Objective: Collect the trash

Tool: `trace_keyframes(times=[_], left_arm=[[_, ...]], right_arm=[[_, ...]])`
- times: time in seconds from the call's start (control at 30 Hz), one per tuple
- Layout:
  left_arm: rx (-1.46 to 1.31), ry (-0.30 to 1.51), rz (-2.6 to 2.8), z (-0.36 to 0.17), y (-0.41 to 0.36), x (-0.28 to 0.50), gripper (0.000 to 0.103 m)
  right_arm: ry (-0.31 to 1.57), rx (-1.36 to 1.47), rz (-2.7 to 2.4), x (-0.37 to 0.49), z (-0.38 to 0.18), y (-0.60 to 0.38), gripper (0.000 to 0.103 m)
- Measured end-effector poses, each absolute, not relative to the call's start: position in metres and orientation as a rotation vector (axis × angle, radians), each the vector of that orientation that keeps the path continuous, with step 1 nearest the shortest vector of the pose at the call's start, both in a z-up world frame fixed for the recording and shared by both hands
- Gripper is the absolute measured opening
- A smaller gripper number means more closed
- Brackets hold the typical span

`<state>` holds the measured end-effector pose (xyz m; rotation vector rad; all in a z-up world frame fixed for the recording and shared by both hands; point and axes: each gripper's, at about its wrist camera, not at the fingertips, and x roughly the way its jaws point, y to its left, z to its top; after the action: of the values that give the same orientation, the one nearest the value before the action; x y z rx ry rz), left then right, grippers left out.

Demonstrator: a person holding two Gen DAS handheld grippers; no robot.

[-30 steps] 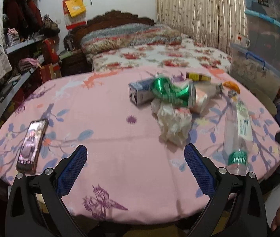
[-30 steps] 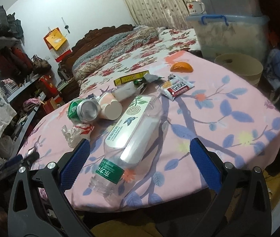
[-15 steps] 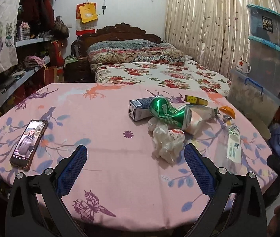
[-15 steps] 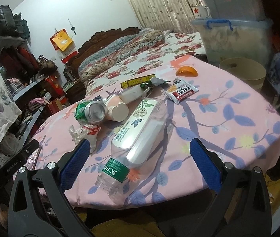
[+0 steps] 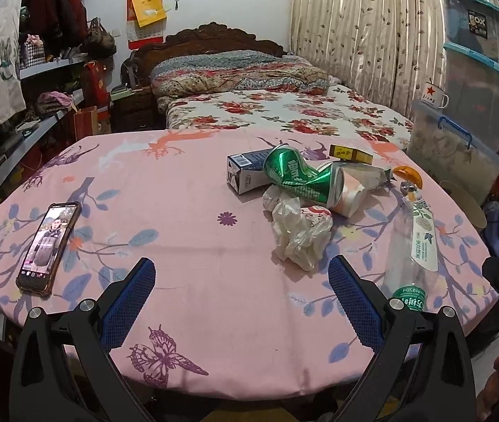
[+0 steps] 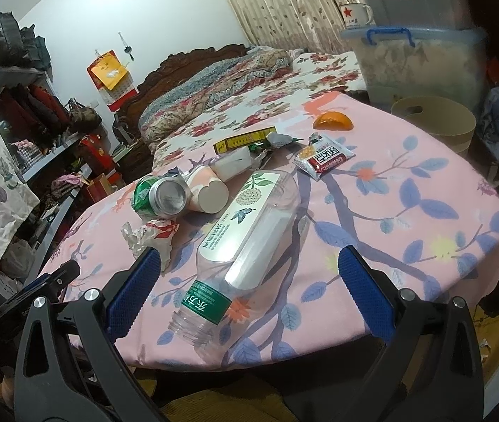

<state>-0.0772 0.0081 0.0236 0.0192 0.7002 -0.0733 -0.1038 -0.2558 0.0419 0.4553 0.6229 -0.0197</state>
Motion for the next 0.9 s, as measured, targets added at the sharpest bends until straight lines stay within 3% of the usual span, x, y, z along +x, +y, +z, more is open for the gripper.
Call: trace_keyframes(times=[0.9], left_arm=[[0.017,0.688,-0.057,0.024,0.0121,-0.0751,0.094]], right_arm=[[0.641,0.478,-0.022,-0.1012,0.0354,-0.2582,0.1]])
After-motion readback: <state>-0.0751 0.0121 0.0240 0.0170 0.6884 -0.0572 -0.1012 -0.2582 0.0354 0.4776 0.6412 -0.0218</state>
